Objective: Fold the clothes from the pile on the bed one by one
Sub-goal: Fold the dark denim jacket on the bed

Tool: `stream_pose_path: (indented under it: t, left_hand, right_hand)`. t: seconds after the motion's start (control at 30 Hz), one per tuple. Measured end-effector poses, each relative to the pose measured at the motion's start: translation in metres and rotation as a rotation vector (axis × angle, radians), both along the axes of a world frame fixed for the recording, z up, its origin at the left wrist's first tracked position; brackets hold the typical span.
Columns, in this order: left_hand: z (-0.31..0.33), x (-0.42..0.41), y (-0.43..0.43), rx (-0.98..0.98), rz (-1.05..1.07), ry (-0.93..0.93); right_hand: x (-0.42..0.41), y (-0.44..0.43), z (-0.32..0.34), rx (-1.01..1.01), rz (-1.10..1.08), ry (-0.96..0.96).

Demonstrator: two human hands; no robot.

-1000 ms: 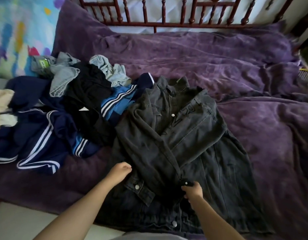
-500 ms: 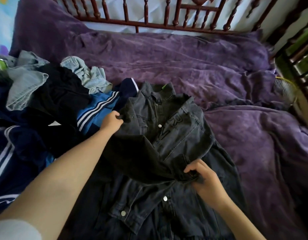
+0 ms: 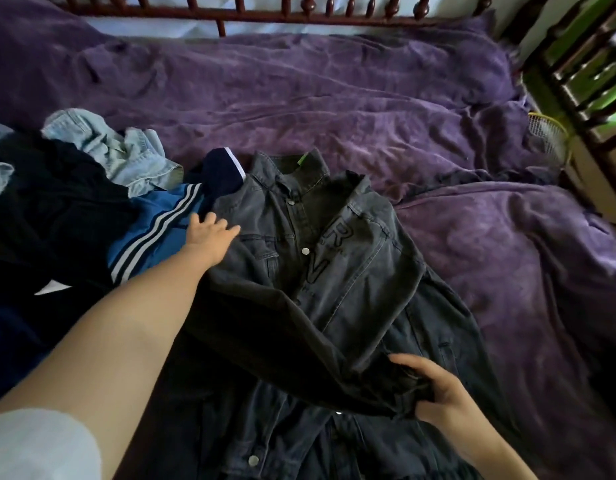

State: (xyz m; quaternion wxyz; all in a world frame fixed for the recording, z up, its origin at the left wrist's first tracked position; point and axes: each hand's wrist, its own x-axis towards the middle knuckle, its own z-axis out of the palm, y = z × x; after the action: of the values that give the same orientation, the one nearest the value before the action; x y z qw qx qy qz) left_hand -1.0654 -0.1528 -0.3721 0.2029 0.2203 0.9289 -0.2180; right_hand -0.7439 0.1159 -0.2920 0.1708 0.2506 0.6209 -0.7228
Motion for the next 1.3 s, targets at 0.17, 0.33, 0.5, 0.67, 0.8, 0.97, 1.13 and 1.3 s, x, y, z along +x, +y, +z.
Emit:
stream_pose_path:
  t: [0.17,0.33,0.5,0.67,0.8,0.97,1.13,1.3]
  left_hand:
    - [0.014,-0.049,-0.038,0.299,0.497,0.104]
    - [0.027,-0.08,-0.041,0.484,0.764,0.118]
    - [0.0,-0.026,-0.03,0.653,0.755,-0.047]
    - [-0.037,0.065,-0.05,0.678,0.908,-0.021]
    - [-0.058,0.105,-0.069,0.702,0.892,-0.154]
    - [-0.052,0.085,-0.089,1.319,1.264,-0.183]
    - [-0.05,0.092,-0.122,1.34,1.444,-0.333]
    - [-0.044,0.112,-0.088,0.621,0.528,-0.015]
  right_hand:
    - [0.009,0.014,-0.027,-0.127,-0.547,-0.168]
    - [-0.01,-0.007,-0.068,-0.218,-0.774,-0.39]
    - [-0.014,-0.024,-0.094,-0.03,-0.725,-0.493]
    - [-0.001,-0.041,-0.101,0.165,-0.43,-0.411]
    - [-0.008,-0.045,-0.1,0.223,-0.485,-0.354]
    - [-0.025,-0.014,-0.085,0.118,-0.654,-0.355]
    - [-0.024,-0.016,-0.087,0.481,-0.385,-0.655]
    - [-0.027,-0.077,-0.087,1.372,0.356,-0.074]
